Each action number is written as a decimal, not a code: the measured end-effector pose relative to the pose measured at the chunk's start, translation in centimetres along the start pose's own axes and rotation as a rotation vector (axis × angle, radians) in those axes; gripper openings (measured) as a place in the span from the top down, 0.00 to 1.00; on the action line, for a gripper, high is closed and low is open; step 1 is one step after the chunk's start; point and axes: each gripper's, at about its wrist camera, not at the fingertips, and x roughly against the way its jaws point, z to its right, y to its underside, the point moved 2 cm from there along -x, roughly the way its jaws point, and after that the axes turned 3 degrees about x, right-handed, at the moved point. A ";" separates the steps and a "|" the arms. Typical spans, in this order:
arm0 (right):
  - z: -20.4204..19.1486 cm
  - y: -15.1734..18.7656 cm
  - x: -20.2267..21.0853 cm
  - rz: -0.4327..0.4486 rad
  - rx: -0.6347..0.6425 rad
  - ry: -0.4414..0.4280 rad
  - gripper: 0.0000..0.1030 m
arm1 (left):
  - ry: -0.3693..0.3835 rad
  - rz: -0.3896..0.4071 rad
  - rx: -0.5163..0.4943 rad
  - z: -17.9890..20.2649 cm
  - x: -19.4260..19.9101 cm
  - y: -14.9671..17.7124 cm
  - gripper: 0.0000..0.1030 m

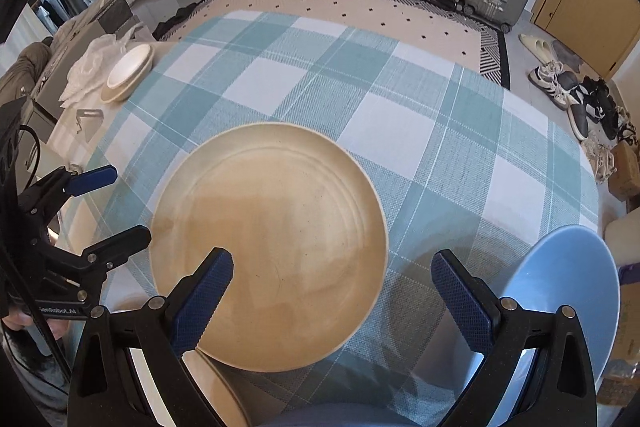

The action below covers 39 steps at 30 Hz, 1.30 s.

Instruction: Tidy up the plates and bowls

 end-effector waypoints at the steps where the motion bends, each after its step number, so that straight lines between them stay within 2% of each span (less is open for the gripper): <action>1: 0.0 0.0 -0.4 -0.013 -0.002 -0.001 0.01 | 0.002 -0.003 0.000 0.0 -0.2 0.0 0.11; 6: 0.5 0.2 -1.8 -0.056 -0.028 -0.013 0.03 | 0.008 -0.021 0.010 -0.1 -1.1 0.1 0.15; 11: 0.0 0.2 -2.2 -0.073 -0.010 -0.005 0.08 | 0.008 -0.047 0.005 0.0 -2.0 0.5 0.28; 13: -0.2 0.1 -2.3 -0.077 -0.005 -0.014 0.12 | 0.010 -0.053 0.002 0.1 -2.3 0.6 0.30; 18: -0.5 -0.1 -2.9 -0.110 0.008 0.031 0.12 | 0.007 -0.063 -0.005 0.1 -2.9 0.8 0.40; 23: -0.5 -0.2 -3.1 -0.113 0.012 0.046 0.13 | -0.013 -0.078 0.015 -0.3 -3.9 0.8 0.56; 36: -0.6 -0.2 -3.2 -0.116 0.025 0.052 0.17 | -0.010 -0.064 0.045 -1.7 -3.8 1.0 0.60; 39: -1.0 -0.3 -3.2 -0.116 0.037 0.048 0.24 | -0.018 -0.060 0.052 -2.3 -3.6 1.1 0.61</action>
